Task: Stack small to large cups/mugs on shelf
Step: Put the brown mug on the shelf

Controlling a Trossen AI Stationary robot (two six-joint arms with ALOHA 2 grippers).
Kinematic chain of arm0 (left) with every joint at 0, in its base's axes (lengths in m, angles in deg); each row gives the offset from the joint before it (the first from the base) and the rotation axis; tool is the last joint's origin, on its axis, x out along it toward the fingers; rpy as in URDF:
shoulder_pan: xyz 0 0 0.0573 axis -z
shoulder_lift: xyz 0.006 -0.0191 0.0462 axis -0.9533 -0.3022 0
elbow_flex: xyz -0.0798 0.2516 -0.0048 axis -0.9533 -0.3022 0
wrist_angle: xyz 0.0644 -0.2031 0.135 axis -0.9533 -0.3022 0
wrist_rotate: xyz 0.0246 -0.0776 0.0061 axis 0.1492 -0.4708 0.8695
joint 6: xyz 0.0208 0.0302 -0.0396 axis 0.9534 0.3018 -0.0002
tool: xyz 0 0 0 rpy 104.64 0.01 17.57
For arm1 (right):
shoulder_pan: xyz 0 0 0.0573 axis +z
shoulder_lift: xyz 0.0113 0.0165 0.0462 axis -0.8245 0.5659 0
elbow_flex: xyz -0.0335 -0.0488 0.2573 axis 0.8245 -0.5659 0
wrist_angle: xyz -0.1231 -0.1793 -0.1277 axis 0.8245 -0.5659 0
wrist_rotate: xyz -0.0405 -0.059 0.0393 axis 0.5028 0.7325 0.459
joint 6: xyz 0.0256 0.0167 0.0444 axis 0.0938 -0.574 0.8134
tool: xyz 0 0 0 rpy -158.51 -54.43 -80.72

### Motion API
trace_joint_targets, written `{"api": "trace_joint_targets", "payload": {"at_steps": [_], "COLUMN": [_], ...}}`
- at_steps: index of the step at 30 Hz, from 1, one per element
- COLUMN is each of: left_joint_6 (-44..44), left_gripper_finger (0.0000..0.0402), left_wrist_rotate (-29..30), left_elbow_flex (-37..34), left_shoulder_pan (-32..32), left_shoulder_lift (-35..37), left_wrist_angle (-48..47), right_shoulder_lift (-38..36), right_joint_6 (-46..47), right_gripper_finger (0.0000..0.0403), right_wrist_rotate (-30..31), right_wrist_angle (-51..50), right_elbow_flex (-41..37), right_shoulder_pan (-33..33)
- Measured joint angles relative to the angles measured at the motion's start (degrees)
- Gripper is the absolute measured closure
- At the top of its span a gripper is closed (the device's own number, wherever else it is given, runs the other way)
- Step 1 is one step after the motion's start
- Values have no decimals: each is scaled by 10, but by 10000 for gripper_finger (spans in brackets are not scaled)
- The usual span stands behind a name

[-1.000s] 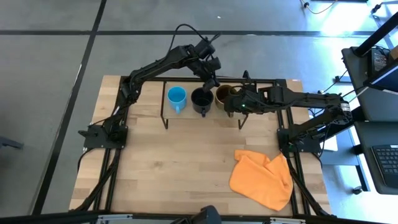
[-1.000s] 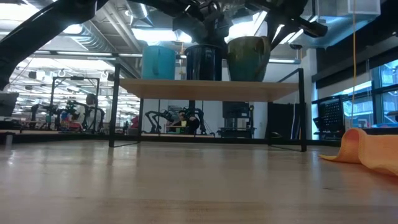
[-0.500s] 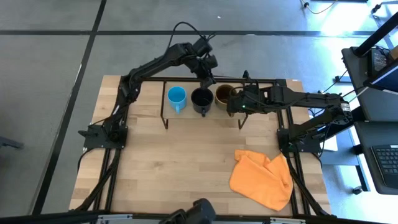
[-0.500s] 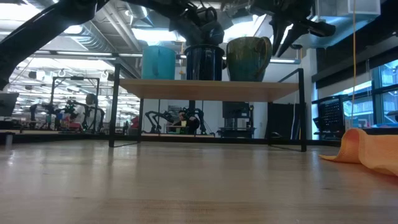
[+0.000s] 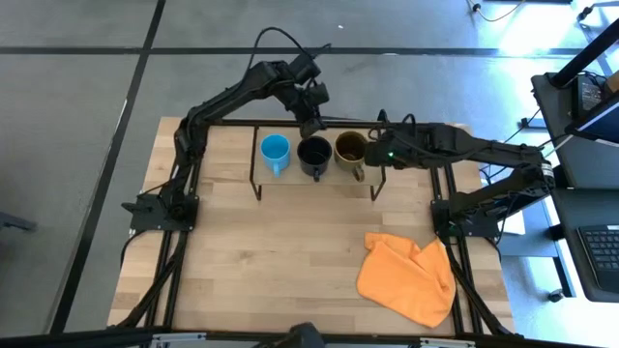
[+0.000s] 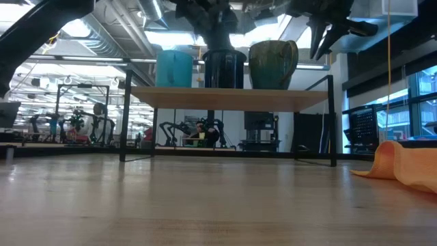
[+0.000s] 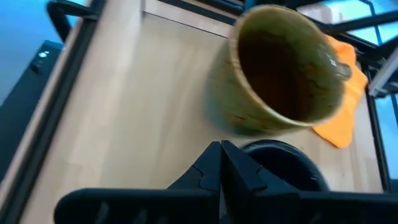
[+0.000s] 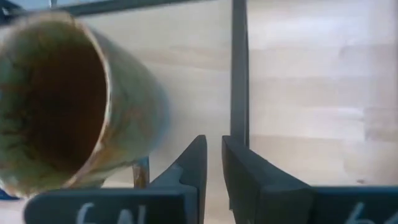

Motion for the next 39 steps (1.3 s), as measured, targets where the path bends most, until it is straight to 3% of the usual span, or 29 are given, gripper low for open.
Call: {"api": "trace_joint_targets", "payload": {"at_steps": [21,39], "left_joint_6": [-5,-5], "left_gripper_finger": [397,396], "left_wrist_rotate": [2,1], "left_elbow_flex": [0,0], "left_shoulder_pan": [70,74], "left_shoulder_lift": [0,-3], "left_wrist_angle": [-11,9], "right_shoulder_lift": [-17,-17], "right_joint_6": [-32,-40], "right_gripper_finger": [350,350], "right_wrist_rotate": [16,16], "right_wrist_angle": [-16,-15], "right_elbow_flex": [0,0], "right_shoulder_pan": [-27,-32]}}
